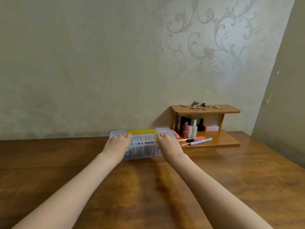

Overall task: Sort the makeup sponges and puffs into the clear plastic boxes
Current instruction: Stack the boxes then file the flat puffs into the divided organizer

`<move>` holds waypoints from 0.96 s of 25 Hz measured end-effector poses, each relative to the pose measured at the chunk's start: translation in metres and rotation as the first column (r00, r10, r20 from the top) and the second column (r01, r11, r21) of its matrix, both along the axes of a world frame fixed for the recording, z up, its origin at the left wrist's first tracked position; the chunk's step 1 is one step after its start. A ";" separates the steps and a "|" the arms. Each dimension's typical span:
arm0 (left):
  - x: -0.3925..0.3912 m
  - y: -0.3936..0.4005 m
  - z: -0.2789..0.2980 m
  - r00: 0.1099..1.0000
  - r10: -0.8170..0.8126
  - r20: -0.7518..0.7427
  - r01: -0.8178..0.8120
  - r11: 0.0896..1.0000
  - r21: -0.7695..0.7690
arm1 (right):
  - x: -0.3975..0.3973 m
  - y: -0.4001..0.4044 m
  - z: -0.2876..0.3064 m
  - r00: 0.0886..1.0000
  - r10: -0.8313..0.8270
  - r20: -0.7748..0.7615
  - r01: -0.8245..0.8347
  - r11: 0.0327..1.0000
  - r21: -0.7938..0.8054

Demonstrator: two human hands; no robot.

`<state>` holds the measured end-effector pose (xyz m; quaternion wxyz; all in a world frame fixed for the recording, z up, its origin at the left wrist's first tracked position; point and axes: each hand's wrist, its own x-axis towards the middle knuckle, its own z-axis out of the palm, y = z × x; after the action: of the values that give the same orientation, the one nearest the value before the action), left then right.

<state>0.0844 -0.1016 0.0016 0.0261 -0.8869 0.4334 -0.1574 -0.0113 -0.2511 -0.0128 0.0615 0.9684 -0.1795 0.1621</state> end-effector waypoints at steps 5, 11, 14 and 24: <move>0.045 -0.042 -0.003 0.999 -0.026 -0.033 0.025 0.999 -0.031 | 0.038 -0.037 0.002 0.999 -0.049 -0.019 0.049 0.998 0.028; 0.075 -0.076 -0.007 0.998 -0.018 -0.055 0.014 0.997 -0.072 | 0.066 -0.069 0.003 0.997 -0.067 -0.036 0.067 0.998 0.003; 0.077 -0.087 -0.013 0.997 0.020 -0.077 -0.028 0.994 -0.105 | 0.071 -0.073 0.002 0.994 -0.076 -0.078 0.074 0.997 -0.027; 0.037 0.071 0.004 0.972 0.199 0.126 -0.185 0.976 -0.112 | 0.106 0.095 0.019 0.948 0.315 -0.047 -0.302 0.937 0.176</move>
<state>0.1217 -0.0304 0.0058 0.0269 -0.9121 0.3343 -0.2358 0.0949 -0.1556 0.0063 -0.0392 0.9916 -0.0357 0.1179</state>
